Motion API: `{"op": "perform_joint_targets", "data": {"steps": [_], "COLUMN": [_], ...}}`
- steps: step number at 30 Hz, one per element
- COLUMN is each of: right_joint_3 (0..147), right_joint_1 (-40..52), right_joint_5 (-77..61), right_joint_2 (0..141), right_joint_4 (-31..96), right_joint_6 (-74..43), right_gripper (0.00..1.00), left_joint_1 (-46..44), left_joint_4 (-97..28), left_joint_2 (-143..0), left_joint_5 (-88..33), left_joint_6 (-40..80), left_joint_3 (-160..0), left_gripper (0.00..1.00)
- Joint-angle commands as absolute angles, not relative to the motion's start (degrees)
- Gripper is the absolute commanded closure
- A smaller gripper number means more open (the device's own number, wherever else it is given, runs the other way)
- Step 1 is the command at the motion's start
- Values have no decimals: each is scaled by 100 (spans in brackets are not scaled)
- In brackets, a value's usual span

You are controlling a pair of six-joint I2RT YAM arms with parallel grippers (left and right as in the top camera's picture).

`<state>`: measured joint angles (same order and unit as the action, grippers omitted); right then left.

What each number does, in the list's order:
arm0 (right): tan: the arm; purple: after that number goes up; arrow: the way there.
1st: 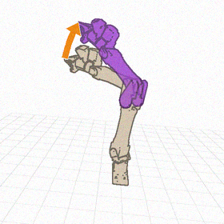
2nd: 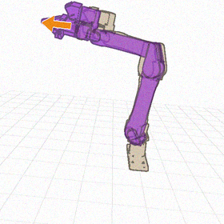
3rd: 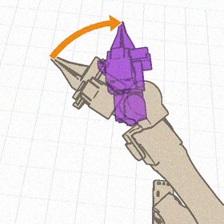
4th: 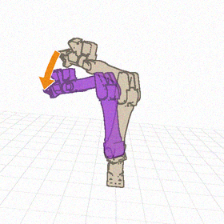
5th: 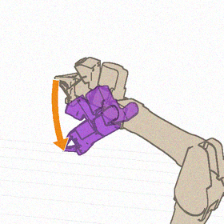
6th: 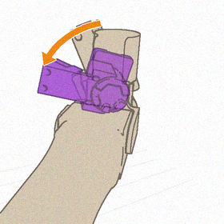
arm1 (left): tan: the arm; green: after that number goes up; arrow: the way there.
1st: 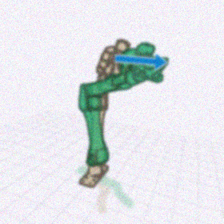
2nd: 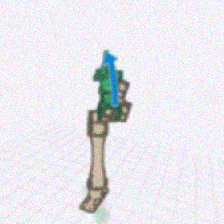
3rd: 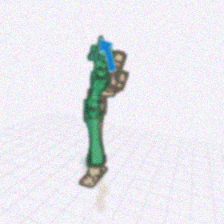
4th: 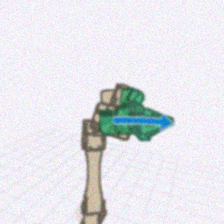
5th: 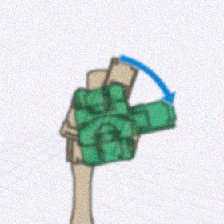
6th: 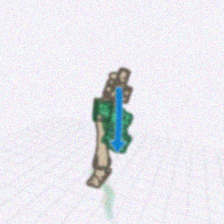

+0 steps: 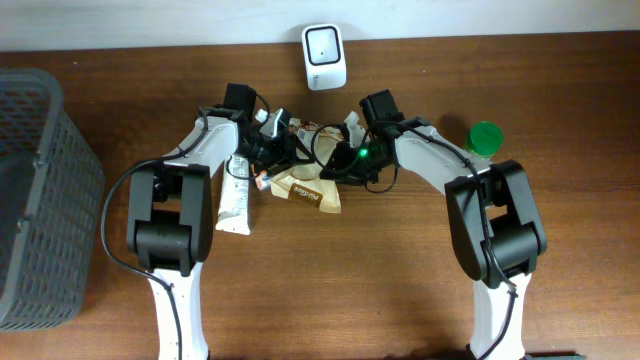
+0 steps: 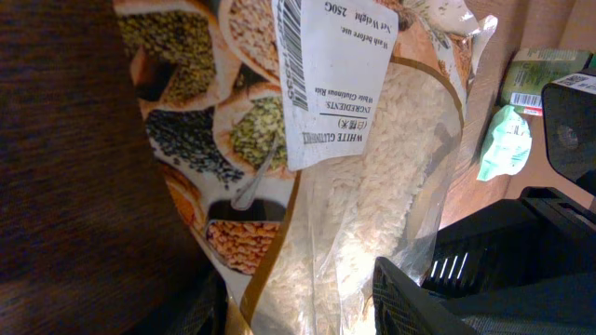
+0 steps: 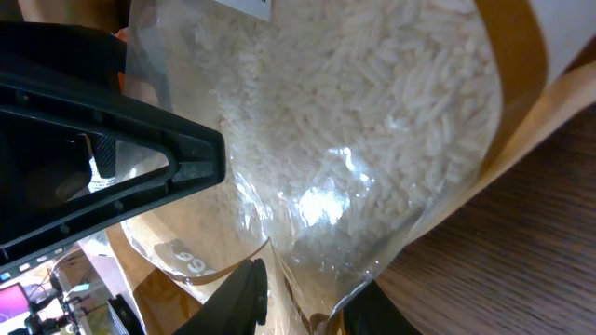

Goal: Scan the item barcode

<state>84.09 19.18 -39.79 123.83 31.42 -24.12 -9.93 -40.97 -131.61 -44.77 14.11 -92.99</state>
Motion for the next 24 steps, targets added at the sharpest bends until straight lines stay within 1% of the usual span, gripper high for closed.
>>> {"op": "perform_joint_targets", "data": {"steps": [1,6,8,12,19,24], "right_joint_3": [8431,8431,8431,8431,8431,8431], "right_joint_1": [2025,2025,2025,2025,2025,2025], "right_joint_5": [-4160,-4160,-4160,-4160,-4160,-4160], "right_joint_2": [12436,12436,12436,12436,12436,12436], "right_joint_4": [3100,3100,3100,3096,3070,3059], "right_joint_6": [-2429,-2429,-2429,-2429,-2429,-2429], "right_gripper": [75,74,75,75,74,74], "left_joint_1": [-1011,-1011,-1011,-1011,-1011,-1105], "left_joint_4": [-4272,-4316,-4348,-4362,-4362,-4359], "left_joint_2": [-13478,-13478,-13478,-13478,-13478,-13478], "left_joint_5": [-3730,-3732,-3730,-3730,-3730,-3660], "left_joint_6": [1382,1382,1382,1382,1382,1380], "left_joint_3": [-9089,-9087,-9089,-9089,-9089,-9089], "left_gripper": [50,51,54,53,52,50]}}
